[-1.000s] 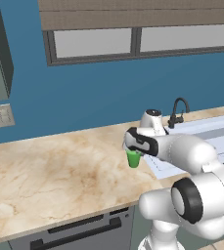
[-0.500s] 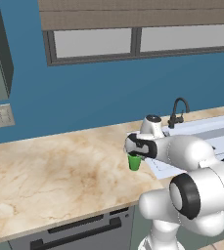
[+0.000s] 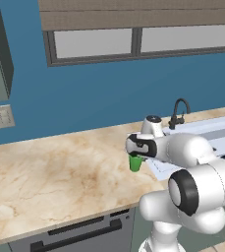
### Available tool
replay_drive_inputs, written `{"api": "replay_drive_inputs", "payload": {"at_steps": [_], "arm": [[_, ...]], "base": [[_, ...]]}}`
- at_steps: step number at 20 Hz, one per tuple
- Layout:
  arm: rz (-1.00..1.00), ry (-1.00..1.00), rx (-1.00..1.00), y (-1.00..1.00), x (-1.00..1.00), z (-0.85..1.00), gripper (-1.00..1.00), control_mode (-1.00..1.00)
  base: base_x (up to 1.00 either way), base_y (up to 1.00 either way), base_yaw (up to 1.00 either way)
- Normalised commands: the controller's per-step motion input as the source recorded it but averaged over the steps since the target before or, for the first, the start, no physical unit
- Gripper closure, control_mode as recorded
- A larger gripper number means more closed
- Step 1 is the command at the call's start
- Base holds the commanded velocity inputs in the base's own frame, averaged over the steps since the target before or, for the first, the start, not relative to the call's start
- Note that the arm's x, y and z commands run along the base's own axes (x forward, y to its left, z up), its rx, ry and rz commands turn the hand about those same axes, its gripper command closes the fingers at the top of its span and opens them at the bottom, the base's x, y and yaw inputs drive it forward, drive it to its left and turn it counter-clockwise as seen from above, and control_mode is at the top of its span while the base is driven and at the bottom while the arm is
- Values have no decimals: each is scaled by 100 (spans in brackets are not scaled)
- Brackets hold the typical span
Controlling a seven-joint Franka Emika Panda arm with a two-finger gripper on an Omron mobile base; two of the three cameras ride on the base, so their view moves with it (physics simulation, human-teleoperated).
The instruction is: Pick the cup and bowl from the counter and place them on the counter next to the sink.
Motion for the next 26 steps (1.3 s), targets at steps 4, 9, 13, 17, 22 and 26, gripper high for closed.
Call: {"api": "replay_drive_inputs", "payload": {"at_steps": [4,9,13,17,22,26], "arm": [[0,0,0,0,0,0,-100,-100],[0,0,0,0,0,0,-100,-100],[0,0,0,0,-3,11,-100,-100],[0,-4,0,0,-18,32,-100,-100],[0,-4,0,0,-19,31,-100,-100],[0,-2,0,0,-45,25,-100,-100]], "base": [[0,0,0],[0,0,0],[0,0,0],[0,0,0],[0,0,0],[0,0,0]]}}
